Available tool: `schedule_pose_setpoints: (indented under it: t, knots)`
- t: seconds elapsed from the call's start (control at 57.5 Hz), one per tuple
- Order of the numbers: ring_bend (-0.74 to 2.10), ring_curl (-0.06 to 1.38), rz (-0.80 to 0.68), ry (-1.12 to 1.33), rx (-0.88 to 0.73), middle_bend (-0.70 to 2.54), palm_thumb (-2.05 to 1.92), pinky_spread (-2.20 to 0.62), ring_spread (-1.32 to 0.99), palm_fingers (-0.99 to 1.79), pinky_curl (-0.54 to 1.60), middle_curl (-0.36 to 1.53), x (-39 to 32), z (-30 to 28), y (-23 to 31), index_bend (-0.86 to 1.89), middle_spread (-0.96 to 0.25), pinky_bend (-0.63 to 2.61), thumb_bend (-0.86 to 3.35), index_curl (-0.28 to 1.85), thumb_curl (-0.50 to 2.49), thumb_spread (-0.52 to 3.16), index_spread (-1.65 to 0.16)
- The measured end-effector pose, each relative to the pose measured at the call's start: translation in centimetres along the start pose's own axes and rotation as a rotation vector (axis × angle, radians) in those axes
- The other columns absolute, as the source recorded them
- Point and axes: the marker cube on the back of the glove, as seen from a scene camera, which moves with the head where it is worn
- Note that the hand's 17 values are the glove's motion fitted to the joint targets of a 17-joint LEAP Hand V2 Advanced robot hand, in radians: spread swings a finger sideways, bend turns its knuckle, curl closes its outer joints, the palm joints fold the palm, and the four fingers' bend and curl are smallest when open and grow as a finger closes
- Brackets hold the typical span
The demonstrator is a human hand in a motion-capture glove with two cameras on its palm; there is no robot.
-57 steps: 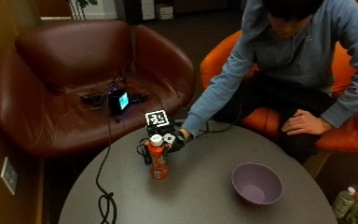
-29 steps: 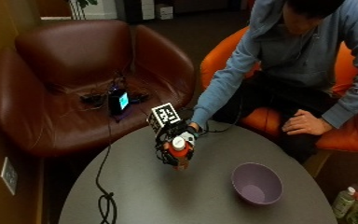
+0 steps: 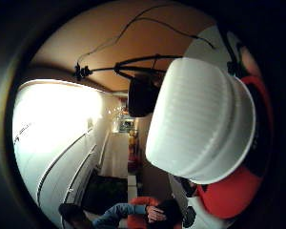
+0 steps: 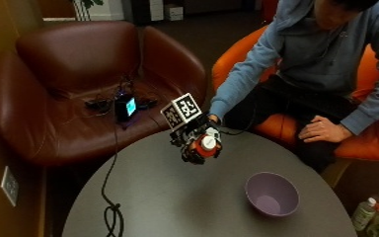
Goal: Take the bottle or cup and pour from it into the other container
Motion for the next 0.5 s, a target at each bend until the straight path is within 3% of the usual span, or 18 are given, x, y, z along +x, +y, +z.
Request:
schedule_pose_setpoints:
  t: [0.505]
  knots:
    - [0.54, 0.46, -0.213, 0.604, -0.273, 0.41, 1.02, -0.33, -0.2, 1.21, 0.38, 0.51, -7.6, 2.4, 1.4, 0.14, -0.09, 0.4, -0.04, 0.39, 0.73, 0.09, -0.22]
